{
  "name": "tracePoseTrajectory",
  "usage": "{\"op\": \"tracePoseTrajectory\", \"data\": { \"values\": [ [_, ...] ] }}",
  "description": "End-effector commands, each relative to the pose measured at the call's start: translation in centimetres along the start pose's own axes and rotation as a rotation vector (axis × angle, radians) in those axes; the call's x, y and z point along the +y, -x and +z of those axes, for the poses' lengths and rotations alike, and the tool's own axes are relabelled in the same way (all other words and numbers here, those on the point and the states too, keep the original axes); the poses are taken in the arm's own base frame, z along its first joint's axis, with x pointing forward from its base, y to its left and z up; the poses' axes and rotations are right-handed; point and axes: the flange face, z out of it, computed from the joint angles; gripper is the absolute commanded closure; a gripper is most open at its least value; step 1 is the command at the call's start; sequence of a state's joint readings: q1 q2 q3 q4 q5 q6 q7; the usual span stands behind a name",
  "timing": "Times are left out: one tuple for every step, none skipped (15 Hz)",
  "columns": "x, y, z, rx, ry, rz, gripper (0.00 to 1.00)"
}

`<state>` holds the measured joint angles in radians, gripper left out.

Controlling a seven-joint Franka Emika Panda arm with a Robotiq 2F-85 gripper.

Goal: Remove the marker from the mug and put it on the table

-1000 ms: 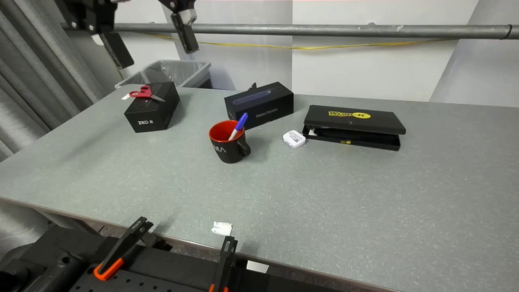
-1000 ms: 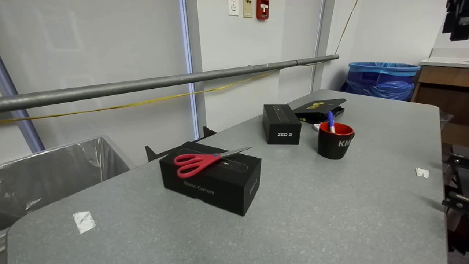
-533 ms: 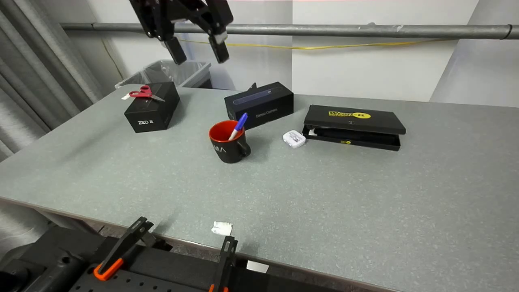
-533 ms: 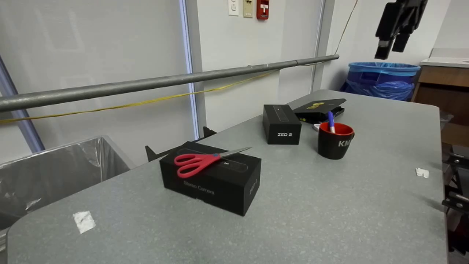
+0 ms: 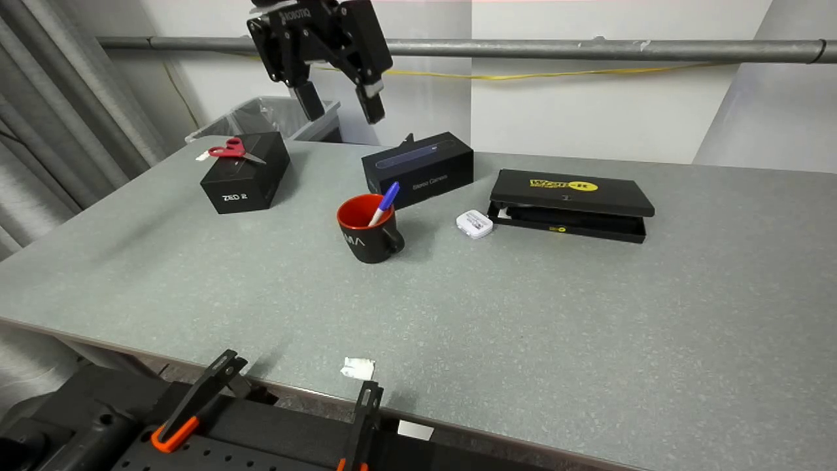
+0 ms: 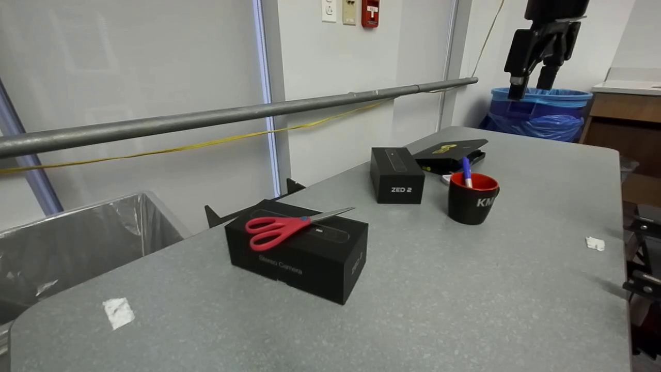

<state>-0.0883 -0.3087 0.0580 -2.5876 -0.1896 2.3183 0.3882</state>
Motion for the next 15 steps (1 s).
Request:
{"op": "tracePoseTrajectory", "data": {
  "values": [
    [0.0, 0.0, -0.1, 0.001, 0.000, 0.000, 0.00],
    [-0.6, -0.4, 0.5, 0.009, 0.004, 0.011, 0.00],
    [-1.2, -1.0, 1.3, 0.012, 0.011, 0.045, 0.00],
    [-1.8, -1.4, 2.0, 0.017, 0.013, 0.084, 0.00],
    [-2.4, -1.8, 2.7, 0.014, 0.007, 0.100, 0.00],
    [-3.0, -2.1, 3.4, 0.017, 0.009, 0.122, 0.00],
    [-3.5, -2.6, 4.2, 0.033, 0.010, 0.150, 0.00],
    [-4.0, -3.0, 4.9, 0.036, 0.014, 0.161, 0.00],
    [-4.5, -3.5, 5.8, 0.053, 0.033, 0.183, 0.00],
    [-4.8, -4.0, 6.7, 0.061, 0.056, 0.199, 0.00],
    [-5.0, -4.4, 7.4, 0.060, 0.084, 0.209, 0.00],
    [-5.1, -5.0, 8.3, 0.057, 0.109, 0.219, 0.00],
    [-5.2, -5.4, 9.2, 0.045, 0.127, 0.223, 0.00],
    [-5.4, -5.9, 10.1, 0.043, 0.138, 0.232, 0.00],
    [-5.6, -6.4, 10.8, 0.038, 0.146, 0.239, 0.00]
  ]
}}
